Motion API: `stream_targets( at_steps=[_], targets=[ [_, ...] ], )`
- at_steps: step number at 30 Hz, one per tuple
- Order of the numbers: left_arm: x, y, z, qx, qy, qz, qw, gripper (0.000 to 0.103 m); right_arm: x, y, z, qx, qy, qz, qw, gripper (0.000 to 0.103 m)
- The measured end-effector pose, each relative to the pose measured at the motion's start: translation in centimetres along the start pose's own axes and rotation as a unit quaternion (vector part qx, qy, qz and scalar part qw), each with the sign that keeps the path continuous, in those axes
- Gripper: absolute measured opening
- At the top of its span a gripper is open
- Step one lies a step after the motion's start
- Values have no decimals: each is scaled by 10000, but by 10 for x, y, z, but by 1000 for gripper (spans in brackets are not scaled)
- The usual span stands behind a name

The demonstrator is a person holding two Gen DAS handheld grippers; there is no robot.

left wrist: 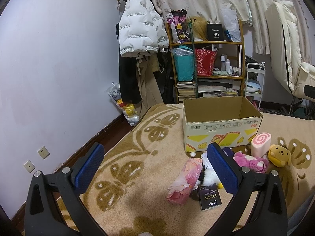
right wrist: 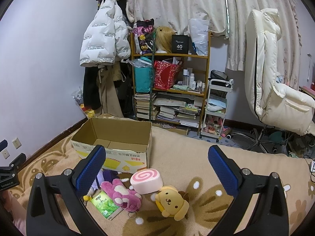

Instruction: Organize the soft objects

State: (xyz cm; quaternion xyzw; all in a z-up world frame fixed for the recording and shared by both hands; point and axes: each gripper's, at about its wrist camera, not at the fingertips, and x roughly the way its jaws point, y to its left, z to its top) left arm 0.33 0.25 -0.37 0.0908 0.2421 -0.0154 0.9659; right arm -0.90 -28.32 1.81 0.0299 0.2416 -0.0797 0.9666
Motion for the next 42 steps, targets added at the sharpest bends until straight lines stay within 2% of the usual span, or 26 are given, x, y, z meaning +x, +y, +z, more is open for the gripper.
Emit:
stream_targets(
  at_steps=[23, 32, 35, 42],
  targets=[
    [2, -1, 0, -18, 60, 20, 10000, 103, -2, -3, 1, 9, -35, 16, 10000, 103],
    [8, 0, -1, -57, 205, 53, 9998, 103, -1, -3, 1, 32, -30, 35, 10000, 103],
    [10, -2, 0, -26, 270, 87, 9996, 103, 0, -2, -1, 65, 10, 25, 10000, 103],
    [24, -14, -1, 224, 585, 132, 9980, 103, 16, 3, -2, 207, 394, -88, 9990, 103]
  ],
)
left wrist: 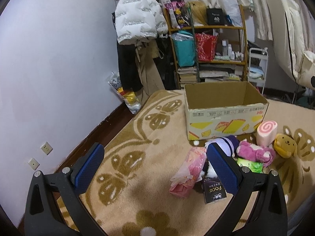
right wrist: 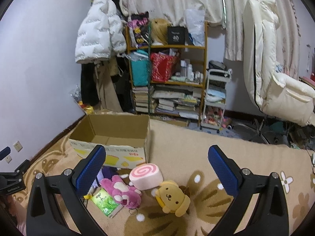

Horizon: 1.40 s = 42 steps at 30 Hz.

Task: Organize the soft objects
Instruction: 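Lower left tool to pink tissue pack while right tool lowers to swirl cushion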

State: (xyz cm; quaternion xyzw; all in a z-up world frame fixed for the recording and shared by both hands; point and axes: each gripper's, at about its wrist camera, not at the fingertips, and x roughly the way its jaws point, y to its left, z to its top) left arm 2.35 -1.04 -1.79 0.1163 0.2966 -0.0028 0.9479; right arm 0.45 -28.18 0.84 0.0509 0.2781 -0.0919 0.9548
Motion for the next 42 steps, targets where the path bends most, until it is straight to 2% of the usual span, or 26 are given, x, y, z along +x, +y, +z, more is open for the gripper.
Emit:
stream_targets(
  at_steps=[5, 8, 13, 23, 29, 36, 42],
  targets=[
    [13, -4, 1, 82, 272, -102, 9995, 103, 12, -4, 0, 218, 309, 25, 9993, 103],
    [27, -2, 3, -32, 502, -182, 9986, 103, 33, -6, -5, 417, 707, 209, 9964, 103],
    [50, -2, 6, -111, 639, -306, 9974, 103, 58, -14, -7, 513, 863, 291, 9945, 103],
    [100, -18, 4, -132, 989, -545, 9935, 103, 105, -7, -14, 262, 1150, 182, 9929, 103],
    [129, -29, -6, -199, 1288, -1010, 9863, 103, 132, 1, -19, 80, 1331, 197, 9909, 103],
    [155, -43, -20, 0, 1570, -1006, 9825, 103, 161, 15, -33, -299, 1787, 124, 9834, 103],
    [169, -47, -31, 71, 1859, -1001, 9774, 103, 177, 22, -44, -421, 1988, 184, 9790, 103]
  ],
)
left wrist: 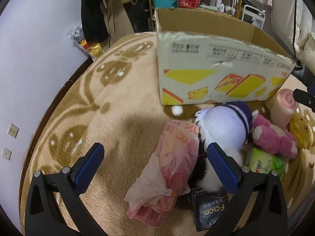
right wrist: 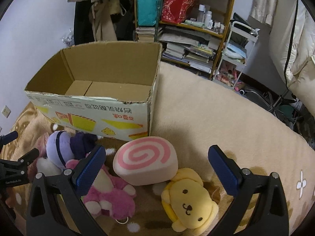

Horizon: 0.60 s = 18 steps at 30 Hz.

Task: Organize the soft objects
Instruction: 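Lower left tool to pink tissue pack while right tool lowers to swirl cushion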

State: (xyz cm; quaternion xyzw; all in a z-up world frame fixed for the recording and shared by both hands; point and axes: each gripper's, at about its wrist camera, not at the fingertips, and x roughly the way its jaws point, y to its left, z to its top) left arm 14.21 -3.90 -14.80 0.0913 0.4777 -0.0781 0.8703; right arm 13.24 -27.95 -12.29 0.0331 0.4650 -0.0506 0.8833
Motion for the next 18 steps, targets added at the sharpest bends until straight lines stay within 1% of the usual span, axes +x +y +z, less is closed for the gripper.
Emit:
stream_targets(
  at_steps=[3, 6, 9, 12, 18],
  targets=[
    [6, 0, -1, -16, 116, 47, 9999, 103, 12, 3, -3, -94, 187, 38, 9998, 103],
    [13, 1, -3, -4, 241, 141, 9996, 103, 16, 8, -4, -233, 248, 30, 9994, 103],
    [19, 4, -3, -57, 317, 137, 9994, 103, 22, 11, -4, -345, 327, -29, 9989, 103],
    [22, 8, -3, -152, 375, 106, 9991, 103, 27, 10, -5, -366, 428, -35, 9984, 103],
    [29, 10, -4, -239, 371, 135, 9989, 103, 32, 10, -2, -338, 435, -2, 9985, 103]
  ],
)
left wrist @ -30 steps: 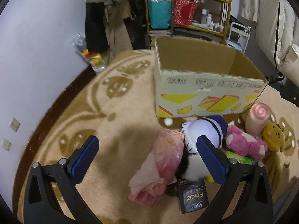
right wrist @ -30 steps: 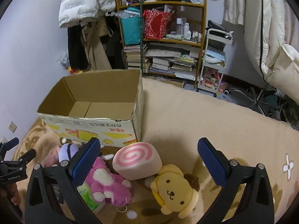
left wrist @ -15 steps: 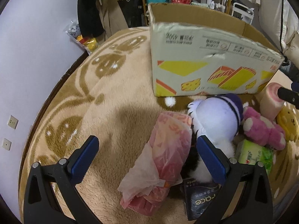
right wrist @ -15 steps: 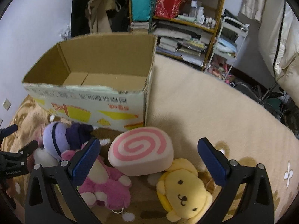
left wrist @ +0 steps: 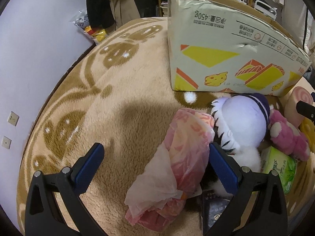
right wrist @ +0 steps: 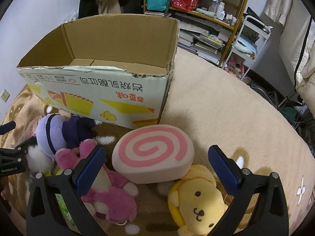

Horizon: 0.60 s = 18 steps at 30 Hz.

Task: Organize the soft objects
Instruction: 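Lower left tool to pink tissue pack while right tool lowers to swirl cushion, then close left tool on pink tissue pack while right tool grips swirl cushion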

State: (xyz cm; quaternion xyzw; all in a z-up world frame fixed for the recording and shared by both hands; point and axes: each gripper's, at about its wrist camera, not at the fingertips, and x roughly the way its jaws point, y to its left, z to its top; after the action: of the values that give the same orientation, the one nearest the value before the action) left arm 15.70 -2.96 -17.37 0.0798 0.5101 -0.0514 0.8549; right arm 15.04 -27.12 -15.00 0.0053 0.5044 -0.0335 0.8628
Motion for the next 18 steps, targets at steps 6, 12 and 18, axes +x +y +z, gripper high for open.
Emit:
stream_targets(
  at_steps=[6, 12, 18],
  targets=[
    [2, -1, -4, -106, 148, -309, 9994, 87, 5, -5, 3, 229, 113, 74, 9996, 103],
    [11, 5, -7, -388, 442, -616, 9964, 81, 11, -12, 3, 406, 241, 352, 9983, 90],
    [10, -2, -7, -200, 410, -617, 9971, 61, 12, -6, 2, 305, 207, 307, 9989, 77]
  ],
)
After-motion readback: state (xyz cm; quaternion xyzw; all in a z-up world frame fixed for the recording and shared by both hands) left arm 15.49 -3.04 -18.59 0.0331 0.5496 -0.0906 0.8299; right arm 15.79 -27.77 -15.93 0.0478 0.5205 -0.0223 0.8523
